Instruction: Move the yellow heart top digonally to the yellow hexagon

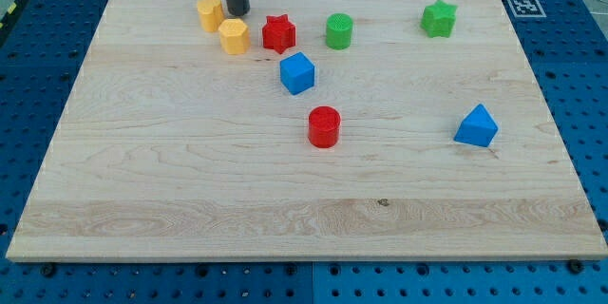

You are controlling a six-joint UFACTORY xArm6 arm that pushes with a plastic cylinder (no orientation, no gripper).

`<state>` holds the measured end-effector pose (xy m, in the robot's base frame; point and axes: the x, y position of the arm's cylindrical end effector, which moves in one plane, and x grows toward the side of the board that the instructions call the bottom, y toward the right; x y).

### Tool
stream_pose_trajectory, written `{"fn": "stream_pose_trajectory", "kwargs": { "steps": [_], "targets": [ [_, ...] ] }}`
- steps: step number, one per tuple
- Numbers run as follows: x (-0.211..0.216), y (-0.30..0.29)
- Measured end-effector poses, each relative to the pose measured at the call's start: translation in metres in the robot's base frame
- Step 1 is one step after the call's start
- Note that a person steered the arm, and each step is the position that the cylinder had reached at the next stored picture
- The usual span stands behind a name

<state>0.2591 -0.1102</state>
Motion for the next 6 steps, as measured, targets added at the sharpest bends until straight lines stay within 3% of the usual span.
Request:
{"fn": "stream_pose_trajectory", "kwargs": {
  "steps": [2,6],
  "targets": [
    [0.0,-0.029],
    [0.012,0.052]
  ]
}}
